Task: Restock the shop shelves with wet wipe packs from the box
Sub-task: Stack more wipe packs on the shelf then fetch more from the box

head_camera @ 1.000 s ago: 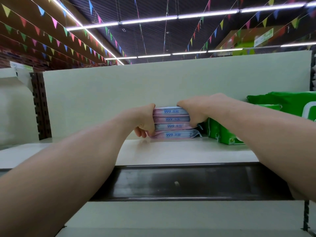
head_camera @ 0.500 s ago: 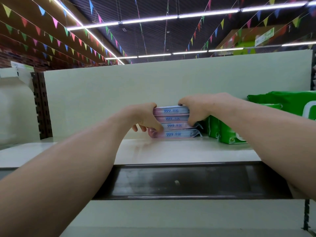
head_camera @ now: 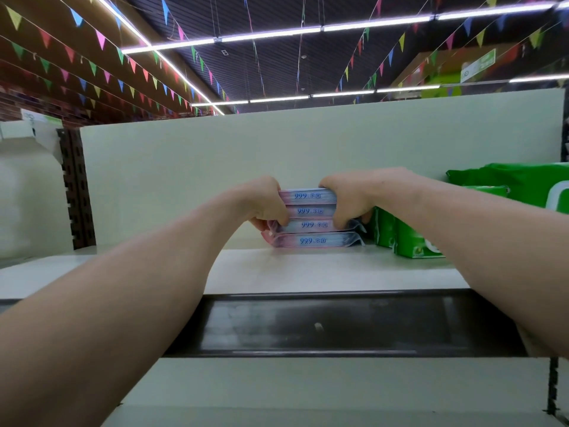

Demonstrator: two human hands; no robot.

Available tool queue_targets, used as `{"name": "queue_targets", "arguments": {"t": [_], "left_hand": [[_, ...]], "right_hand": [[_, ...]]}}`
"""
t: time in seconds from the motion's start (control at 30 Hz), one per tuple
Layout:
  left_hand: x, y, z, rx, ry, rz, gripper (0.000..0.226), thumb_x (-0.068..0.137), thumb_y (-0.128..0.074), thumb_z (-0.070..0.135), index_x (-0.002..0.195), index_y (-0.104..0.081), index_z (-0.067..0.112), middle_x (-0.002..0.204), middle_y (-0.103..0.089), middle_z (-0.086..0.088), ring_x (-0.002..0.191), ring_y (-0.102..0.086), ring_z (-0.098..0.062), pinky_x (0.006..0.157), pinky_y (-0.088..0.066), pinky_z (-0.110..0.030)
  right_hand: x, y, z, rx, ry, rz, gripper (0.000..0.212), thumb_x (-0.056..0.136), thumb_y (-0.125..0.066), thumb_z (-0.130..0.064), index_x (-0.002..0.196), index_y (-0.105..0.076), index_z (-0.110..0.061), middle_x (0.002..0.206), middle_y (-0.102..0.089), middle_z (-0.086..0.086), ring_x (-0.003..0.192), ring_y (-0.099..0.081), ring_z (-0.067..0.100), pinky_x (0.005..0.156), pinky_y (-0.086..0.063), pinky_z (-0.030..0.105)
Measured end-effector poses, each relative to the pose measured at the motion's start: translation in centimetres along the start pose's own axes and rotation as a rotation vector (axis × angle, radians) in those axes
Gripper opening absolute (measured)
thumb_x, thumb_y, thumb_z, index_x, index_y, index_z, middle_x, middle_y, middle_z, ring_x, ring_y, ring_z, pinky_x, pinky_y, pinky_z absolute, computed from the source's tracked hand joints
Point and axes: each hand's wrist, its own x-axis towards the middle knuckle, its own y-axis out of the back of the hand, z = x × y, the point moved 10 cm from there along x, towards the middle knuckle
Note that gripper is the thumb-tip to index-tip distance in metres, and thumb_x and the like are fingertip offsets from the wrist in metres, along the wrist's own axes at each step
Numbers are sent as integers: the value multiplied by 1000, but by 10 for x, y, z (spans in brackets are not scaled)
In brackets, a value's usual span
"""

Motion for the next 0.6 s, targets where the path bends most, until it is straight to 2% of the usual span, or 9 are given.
{"name": "queue_targets", "arguments": {"t": [0.1, 0.17, 0.27, 0.33, 0.43, 0.5, 0.6], "left_hand": [[-4, 1, 4, 11, -14, -14, 45, 87, -60, 8, 131, -50, 7, 102, -63, -11, 91, -70, -29, 81, -59, -40], [-4, 6, 5, 28, -33, 7, 45, 91, -59, 16, 135, -49, 12, 93, -62, -6, 86, -68, -27, 81, -59, -39], [0, 9, 3, 47, -56, 27, 42, 91, -61, 16, 132, -54, 16, 83, -62, -3, 68, -65, -20, 71, -60, -34], [3, 8, 2, 57, -71, 42, 41, 89, -61, 11, 130, -55, 15, 80, -63, -5, 61, -64, -19, 67, -61, -33], [5, 7, 2, 64, -83, 59, 39, 89, -58, 5, 127, -57, 13, 81, -62, -6, 63, -66, -23, 69, -61, -36], [7, 7, 2, 102, -87, 72, 38, 89, -54, 3, 126, -58, 11, 79, -63, -6, 59, -65, -20, 68, -61, -34], [9, 4, 2, 141, -83, 57, 35, 89, -52, 4, 123, -60, 10, 84, -66, -8, 61, -66, -19, 70, -61, -34]], "right_hand": [[-6, 11, -1, 2, 13, 14, 52, 81, -66, -31, 129, -50, -19, 114, -60, 5, 96, -62, 25, 83, -55, 39], [-7, 22, 0, 8, 44, 84, 45, 85, -61, -28, 128, -56, -17, 117, -62, 6, 100, -60, 24, 88, -52, 38], [-4, 24, 3, -40, 52, 122, 37, 87, -61, -19, 124, -62, -21, 115, -65, 6, 102, -60, 26, 91, -51, 40], [-1, 22, 5, -75, 42, 121, 39, 85, -63, -18, 124, -62, -21, 114, -65, 5, 101, -60, 26, 89, -52, 38], [1, 18, 3, -100, 43, 111, 47, 77, -72, -26, 122, -60, -19, 113, -64, 5, 100, -61, 26, 87, -53, 37], [2, 15, 0, -140, 45, 119, 50, 73, -75, -25, 120, -60, -16, 111, -65, 6, 98, -62, 26, 84, -53, 36], [4, 11, -4, -221, 46, 151, 37, 74, -73, -18, 109, -62, -12, 101, -66, 7, 86, -62, 26, 66, -49, 28]]}}
